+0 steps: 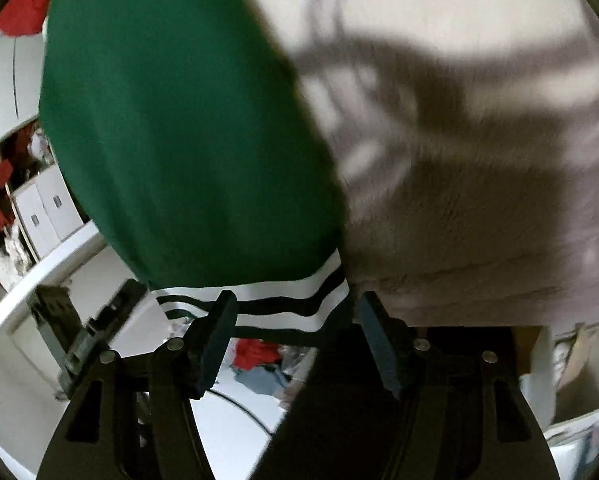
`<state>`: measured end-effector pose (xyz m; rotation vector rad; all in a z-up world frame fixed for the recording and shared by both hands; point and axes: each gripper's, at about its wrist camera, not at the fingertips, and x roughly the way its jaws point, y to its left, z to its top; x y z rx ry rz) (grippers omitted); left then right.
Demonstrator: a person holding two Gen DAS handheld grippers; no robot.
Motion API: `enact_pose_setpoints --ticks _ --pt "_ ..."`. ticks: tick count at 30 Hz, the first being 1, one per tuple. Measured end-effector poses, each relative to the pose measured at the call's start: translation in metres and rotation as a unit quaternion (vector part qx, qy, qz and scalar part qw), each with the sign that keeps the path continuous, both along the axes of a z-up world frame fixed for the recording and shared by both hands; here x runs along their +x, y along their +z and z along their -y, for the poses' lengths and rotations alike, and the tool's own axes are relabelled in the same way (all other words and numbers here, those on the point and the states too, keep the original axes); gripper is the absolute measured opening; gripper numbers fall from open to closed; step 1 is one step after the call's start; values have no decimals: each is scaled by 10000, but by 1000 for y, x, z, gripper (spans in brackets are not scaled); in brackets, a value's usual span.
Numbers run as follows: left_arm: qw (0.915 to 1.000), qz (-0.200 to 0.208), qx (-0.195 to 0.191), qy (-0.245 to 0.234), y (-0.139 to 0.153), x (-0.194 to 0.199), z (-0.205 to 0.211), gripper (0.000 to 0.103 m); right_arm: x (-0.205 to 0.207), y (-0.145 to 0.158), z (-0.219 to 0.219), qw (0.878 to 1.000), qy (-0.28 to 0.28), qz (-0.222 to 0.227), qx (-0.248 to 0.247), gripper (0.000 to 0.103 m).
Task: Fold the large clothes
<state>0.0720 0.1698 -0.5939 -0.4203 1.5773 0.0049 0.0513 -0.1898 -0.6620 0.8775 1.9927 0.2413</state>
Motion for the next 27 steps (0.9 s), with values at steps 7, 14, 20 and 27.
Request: enact_pose_setpoints --ticks 7,14,20,27 --pt "9960 691 -131 558 46 -12 -15 5 -13 50 -16 9975 101 576 -406 5" --pt "9983 387 214 383 -3 -12 -23 5 -19 59 -43 9921 590 770 -794 5" --pt "9990 118 109 406 -45 -9 -30 6 -13 7 -51 9935 612 427 -855 6" --pt "9910 282 -1149 628 -15 -15 -46 73 -16 12 -3 9983 58 537 230 91"
